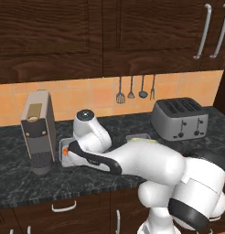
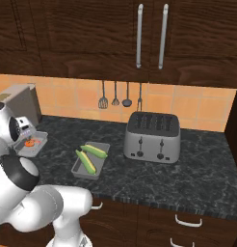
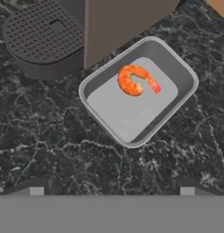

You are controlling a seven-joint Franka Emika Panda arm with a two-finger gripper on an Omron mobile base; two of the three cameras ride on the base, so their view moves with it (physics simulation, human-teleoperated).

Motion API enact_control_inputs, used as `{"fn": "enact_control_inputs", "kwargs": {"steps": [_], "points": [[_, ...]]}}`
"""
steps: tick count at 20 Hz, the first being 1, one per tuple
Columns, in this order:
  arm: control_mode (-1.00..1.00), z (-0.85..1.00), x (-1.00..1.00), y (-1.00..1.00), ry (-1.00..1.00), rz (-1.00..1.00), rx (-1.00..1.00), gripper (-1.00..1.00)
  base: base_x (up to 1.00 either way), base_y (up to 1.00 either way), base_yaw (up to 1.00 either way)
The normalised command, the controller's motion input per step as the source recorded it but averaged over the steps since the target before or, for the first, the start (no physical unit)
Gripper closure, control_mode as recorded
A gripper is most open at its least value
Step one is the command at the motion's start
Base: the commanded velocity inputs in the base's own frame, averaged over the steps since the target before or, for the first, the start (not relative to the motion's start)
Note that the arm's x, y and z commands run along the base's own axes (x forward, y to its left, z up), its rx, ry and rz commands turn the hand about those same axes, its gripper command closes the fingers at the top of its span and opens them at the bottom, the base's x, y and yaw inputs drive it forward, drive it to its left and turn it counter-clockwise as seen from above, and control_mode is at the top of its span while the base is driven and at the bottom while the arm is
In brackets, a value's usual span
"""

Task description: Take the meat container that has the shrimp and place it on the second highest rack of the freezer. Then take the vegetable container that has the corns and place it on the highest rack of the freezer.

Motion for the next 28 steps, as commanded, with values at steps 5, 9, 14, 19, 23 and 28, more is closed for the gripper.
{"fn": "enact_control_inputs", "kwargs": {"steps": [5, 9, 14, 19, 23, 28], "points": [[-1.0, -0.12, 0.3, 0.0, 0.11, 0.08, -0.05, -1.0, 0.0, 0.0, 0.0], [-1.0, -0.18, 0.34, 0.04, 0.08, 0.09, -0.09, -1.0, 0.0, 0.0, 0.0], [-1.0, -0.27, 0.03, 0.34, 0.08, 0.11, -0.03, -1.0, 0.0, 0.0, 0.0], [-1.0, -0.26, 0.01, 0.16, 0.02, 0.06, 0.0, -1.0, 0.0, 0.0, 0.0], [-1.0, -0.24, 0.08, 0.03, 0.0, 0.05, -0.02, -1.0, 0.0, 0.0, 0.0], [-1.0, -0.34, 0.1, 0.0, 0.01, 0.01, -0.04, -1.0, 0.0, 0.0, 0.0]]}}
